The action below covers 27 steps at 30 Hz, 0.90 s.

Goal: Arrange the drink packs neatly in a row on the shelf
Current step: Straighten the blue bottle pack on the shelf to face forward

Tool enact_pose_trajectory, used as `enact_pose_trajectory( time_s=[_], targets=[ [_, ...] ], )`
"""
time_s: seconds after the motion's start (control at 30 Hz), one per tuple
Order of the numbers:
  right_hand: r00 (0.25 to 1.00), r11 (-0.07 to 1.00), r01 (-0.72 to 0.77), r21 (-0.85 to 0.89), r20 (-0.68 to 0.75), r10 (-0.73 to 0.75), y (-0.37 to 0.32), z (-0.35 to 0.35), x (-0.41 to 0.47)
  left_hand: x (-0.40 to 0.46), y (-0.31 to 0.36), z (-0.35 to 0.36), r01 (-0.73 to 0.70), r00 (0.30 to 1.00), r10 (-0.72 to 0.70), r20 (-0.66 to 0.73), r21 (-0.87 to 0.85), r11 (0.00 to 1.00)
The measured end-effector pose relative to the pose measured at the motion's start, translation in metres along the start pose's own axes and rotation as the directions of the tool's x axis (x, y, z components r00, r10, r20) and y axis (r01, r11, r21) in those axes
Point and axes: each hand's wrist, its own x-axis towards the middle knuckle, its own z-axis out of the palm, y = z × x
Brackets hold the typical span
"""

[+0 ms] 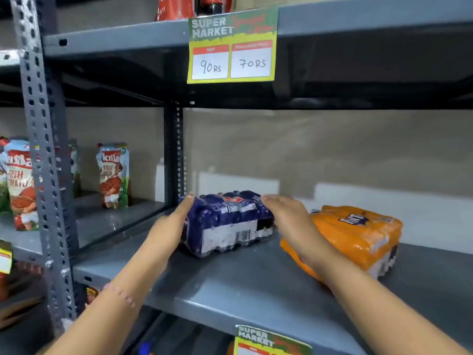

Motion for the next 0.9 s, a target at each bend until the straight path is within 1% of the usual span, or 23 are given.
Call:
enact_pose_trajectory(
  time_s=[0.03,0.07,0.1,0.13,0.2,0.23,0.27,0.3,0.37,0.4,0.47,0.53,0.6,0.63,0.7,0.77,0.9],
  targets=[
    [0.998,0.999,-0.03,-0.026,-0.05,0.028,0.002,0.013,0.026,0.017,0.001,-0.001,0.063,0.998,-0.063,0.029,-0.013,0.998],
    [0.99,0.992,-0.106,-0.066,-0.099,0.099,-0.002,0.019,0.038,0.027,-0.001,0.002,0.108,0.994,-0.109,0.021,0.02,0.994],
    [0.979,0.981,-0.177,-0.084,-0.113,0.168,0.0,0.024,0.053,0.038,-0.006,0.007,0.109,0.994,-0.11,0.027,0.037,0.993],
    [0.965,0.963,-0.254,-0.093,-0.095,0.246,-0.002,0.03,0.063,0.051,-0.012,0.015,0.091,0.996,-0.09,-0.008,0.017,0.996],
    [0.94,0.934,-0.338,-0.116,-0.1,0.327,0.006,0.036,0.08,0.063,-0.017,0.023,0.086,0.996,-0.086,-0.029,-0.027,0.996],
    [0.937,0.926,-0.347,-0.147,-0.089,0.337,0.01,0.035,0.086,0.069,-0.018,0.023,0.075,0.996,-0.077,-0.042,-0.059,0.995],
    [0.941,0.924,-0.339,-0.178,-0.076,0.331,0.012,0.034,0.089,0.067,-0.016,0.022,0.056,0.997,-0.059,-0.041,-0.071,0.996],
    [0.942,0.928,-0.337,-0.161,-0.069,0.33,0.014,0.029,0.091,0.068,-0.016,0.021,0.06,0.998,-0.062,-0.026,-0.073,0.996],
    [0.938,0.935,-0.347,-0.068,-0.028,0.346,0.023,0.014,0.092,0.063,-0.018,0.018,0.035,0.999,-0.034,0.013,-0.094,0.995],
    [0.939,0.937,-0.343,-0.06,0.002,0.344,0.024,0.005,0.087,0.058,-0.018,0.018,0.01,0.999,-0.006,0.032,-0.101,0.995],
    [0.934,0.939,-0.341,-0.051,0.098,0.345,0.026,-0.015,0.08,0.049,-0.019,0.016,-0.04,0.996,0.049,0.075,-0.109,0.993],
    [0.916,0.941,-0.337,-0.016,0.226,0.332,0.027,-0.038,0.071,0.041,-0.021,0.012,-0.103,0.986,0.117,0.116,-0.116,0.988],
    [0.902,0.949,-0.311,0.045,0.33,0.28,0.031,-0.058,0.063,0.033,-0.026,0.006,-0.176,0.964,0.194,0.182,-0.113,0.978],
    [0.902,0.956,-0.286,0.069,0.355,0.245,0.034,-0.066,0.059,0.031,-0.03,0.002,-0.222,0.946,0.239,0.219,-0.098,0.97],
    [0.918,0.971,-0.216,0.101,0.359,0.167,0.039,-0.071,0.044,0.03,-0.038,-0.005,-0.309,0.911,0.312,0.27,-0.054,0.95],
    [0.945,0.986,-0.145,0.078,0.308,0.115,0.045,-0.068,0.032,0.032,-0.046,-0.008,-0.361,0.891,0.355,0.283,-0.03,0.932],
    [0.977,0.995,-0.069,0.067,0.205,0.054,0.061,-0.063,0.024,0.034,-0.053,-0.004,-0.381,0.894,0.367,0.258,0.002,0.925]
  ],
)
